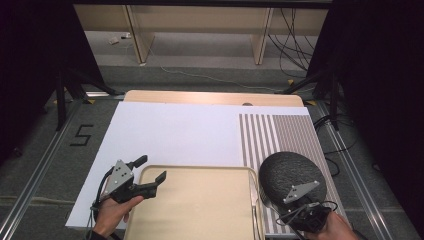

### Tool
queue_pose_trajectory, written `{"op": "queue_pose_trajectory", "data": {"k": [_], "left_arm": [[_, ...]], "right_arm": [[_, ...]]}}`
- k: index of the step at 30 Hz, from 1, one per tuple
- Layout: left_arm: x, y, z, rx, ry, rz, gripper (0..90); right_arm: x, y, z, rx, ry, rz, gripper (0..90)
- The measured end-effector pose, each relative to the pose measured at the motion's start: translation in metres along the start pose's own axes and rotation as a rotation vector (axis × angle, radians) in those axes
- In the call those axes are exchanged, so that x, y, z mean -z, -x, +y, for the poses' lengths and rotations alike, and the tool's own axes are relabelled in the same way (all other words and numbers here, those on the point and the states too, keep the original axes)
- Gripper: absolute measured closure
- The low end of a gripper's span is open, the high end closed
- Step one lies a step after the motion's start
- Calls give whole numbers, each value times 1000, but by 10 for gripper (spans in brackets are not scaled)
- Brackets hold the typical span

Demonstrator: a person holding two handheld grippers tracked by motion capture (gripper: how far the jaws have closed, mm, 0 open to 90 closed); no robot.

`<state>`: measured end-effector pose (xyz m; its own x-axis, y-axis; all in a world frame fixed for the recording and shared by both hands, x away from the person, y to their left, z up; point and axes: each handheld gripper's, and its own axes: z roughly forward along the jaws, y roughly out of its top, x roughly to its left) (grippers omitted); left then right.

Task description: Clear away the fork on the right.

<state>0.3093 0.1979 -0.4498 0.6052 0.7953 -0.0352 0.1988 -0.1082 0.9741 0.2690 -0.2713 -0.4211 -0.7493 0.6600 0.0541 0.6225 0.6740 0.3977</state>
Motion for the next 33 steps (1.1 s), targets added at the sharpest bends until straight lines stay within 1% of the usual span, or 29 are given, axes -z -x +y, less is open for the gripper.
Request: {"op": "queue_pose_trajectory", "data": {"k": [2,3,5,6,8,9,10,11,14,15,16,17,18,20,21,23,24,25,26,29,30,31,32,33], "left_arm": [[0,0,0,2,6,-4,174],[0,0,0,1,5,-3,174],[0,0,0,0,1,1,174],[0,0,0,0,0,1,174],[0,0,0,0,0,1,174],[0,0,0,-1,0,1,174],[0,0,0,-1,0,1,174],[0,0,0,-1,0,1,174],[0,0,0,-1,1,1,174],[0,0,0,-1,0,1,174],[0,0,0,-1,0,2,174],[0,0,0,-1,0,2,174],[0,0,0,0,0,2,174],[0,0,0,-1,0,2,174],[0,0,0,-2,0,2,174],[0,0,0,-2,0,2,174],[0,0,0,-2,0,2,174],[0,0,0,-2,0,2,174],[0,0,0,-2,1,2,174],[0,0,0,2,9,-3,174],[0,0,0,1,9,-4,173],[0,0,0,1,8,-3,174],[0,0,0,1,8,-3,174],[0,0,0,0,7,-3,173]], "right_arm": [[3,-3,3,-5,39,2,850],[4,-5,4,-19,55,5,851],[6,-8,8,-20,87,20,851],[6,-10,9,-15,106,24,851],[4,-13,13,-25,142,45,851],[4,-16,16,-40,143,53,851],[4,-16,17,-31,163,57,851],[3,-17,19,-36,181,63,851],[5,-20,22,-75,235,49,851],[7,-20,24,-74,239,52,851],[7,-21,24,-86,270,50,851],[9,-21,25,-90,263,61,851],[8,-22,27,-96,272,64,851],[6,-25,29,-101,277,56,851],[6,-25,30,-92,266,61,851],[3,-28,33,-101,272,68,850],[1,-30,35,-105,285,68,851],[1,-32,37,-103,271,76,851],[-1,-34,39,-106,283,76,851],[-5,-40,45,-96,272,94,851],[-6,-43,47,-103,266,100,851],[-7,-45,48,-102,269,108,851],[-8,-47,50,-100,259,120,851],[-9,-49,52,-95,258,119,851]]}}
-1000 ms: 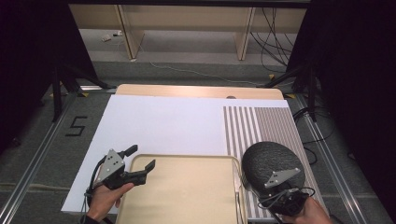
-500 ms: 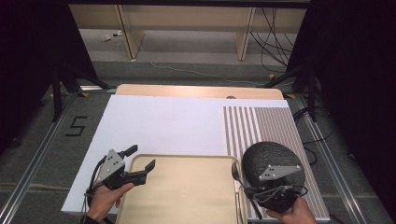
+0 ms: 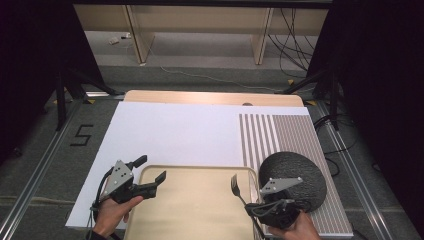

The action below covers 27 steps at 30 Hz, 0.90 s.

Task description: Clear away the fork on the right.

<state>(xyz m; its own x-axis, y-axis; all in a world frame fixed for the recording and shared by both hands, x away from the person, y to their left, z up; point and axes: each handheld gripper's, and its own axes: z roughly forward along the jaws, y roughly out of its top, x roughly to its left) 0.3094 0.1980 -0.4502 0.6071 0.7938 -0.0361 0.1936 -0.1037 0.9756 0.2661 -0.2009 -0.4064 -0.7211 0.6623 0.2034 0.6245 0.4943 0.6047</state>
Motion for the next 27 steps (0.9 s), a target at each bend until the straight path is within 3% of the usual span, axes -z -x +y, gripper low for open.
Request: {"op": "queue_pose_trajectory", "data": {"k": [12,27], "left_arm": [[0,0,0,1,2,0,173],[1,0,1,1,-2,3,172]], "right_arm": [[-21,-13,5,30,-58,20,850],[-44,-13,13,0,-169,28,850]]}}
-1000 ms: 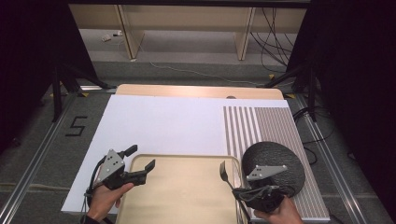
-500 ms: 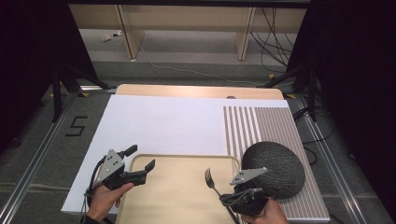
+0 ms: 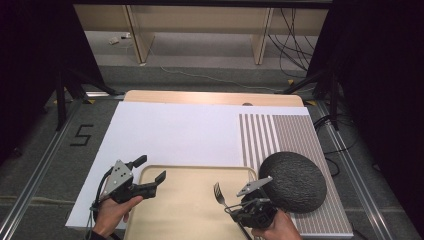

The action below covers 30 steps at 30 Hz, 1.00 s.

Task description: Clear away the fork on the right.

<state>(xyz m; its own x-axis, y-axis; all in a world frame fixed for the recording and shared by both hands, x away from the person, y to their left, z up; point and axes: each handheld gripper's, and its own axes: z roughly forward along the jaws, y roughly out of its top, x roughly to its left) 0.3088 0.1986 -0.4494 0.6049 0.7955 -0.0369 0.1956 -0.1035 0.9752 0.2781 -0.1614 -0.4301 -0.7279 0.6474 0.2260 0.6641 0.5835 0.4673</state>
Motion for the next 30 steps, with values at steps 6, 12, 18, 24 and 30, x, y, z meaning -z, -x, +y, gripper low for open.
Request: {"op": "queue_pose_trajectory", "data": {"k": [6,12,18,24,30], "left_arm": [[0,0,0,-1,1,0,173],[0,0,0,-1,1,-1,173],[0,0,0,-2,0,-1,173],[0,0,0,-2,3,-1,173],[1,0,0,-2,2,-1,173]], "right_arm": [[-7,1,3,-8,-30,3,850],[-13,5,7,-11,-58,5,850],[-23,8,12,-12,-106,23,849],[-31,10,14,4,-134,24,848],[-35,11,14,3,-157,23,845]]}}
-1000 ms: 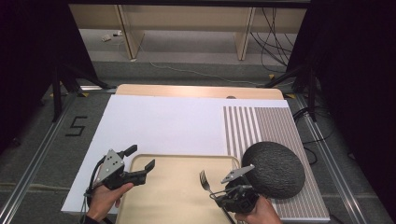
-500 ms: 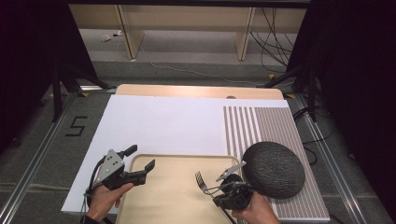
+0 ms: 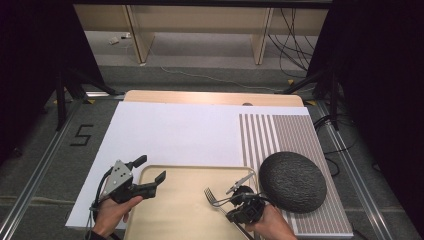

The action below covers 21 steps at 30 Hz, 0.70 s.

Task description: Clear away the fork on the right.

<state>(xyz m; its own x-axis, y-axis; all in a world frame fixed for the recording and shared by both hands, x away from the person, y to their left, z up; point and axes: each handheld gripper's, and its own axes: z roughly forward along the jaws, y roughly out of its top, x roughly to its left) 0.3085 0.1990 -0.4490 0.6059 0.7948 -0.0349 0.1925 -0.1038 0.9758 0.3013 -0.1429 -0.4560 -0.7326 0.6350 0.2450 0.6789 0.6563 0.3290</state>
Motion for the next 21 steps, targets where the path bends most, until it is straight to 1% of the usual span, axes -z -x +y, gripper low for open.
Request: {"op": "queue_pose_trajectory", "data": {"k": [4,6,9,13,15,16,17,18,19,21], "left_arm": [[0,0,0,2,1,-1,173],[0,0,0,2,1,-1,173],[0,0,0,4,1,0,173],[0,0,0,3,1,0,173],[0,0,0,3,1,0,173],[0,0,0,4,9,-5,173],[0,0,0,5,9,-3,173],[0,0,0,6,9,-3,173],[1,0,1,4,2,1,172],[1,0,1,6,4,0,172]], "right_arm": [[-4,-2,0,1,-17,-6,836],[-5,-3,0,0,-28,-18,826],[-2,-6,1,19,-24,-16,729],[5,-14,4,59,36,13,615],[5,-19,5,89,62,9,576],[4,-20,4,111,74,4,570],[3,-22,4,120,76,-3,566],[2,-23,4,121,74,-10,568],[1,-24,4,130,84,-12,570],[1,-25,4,128,107,-9,593]]}}
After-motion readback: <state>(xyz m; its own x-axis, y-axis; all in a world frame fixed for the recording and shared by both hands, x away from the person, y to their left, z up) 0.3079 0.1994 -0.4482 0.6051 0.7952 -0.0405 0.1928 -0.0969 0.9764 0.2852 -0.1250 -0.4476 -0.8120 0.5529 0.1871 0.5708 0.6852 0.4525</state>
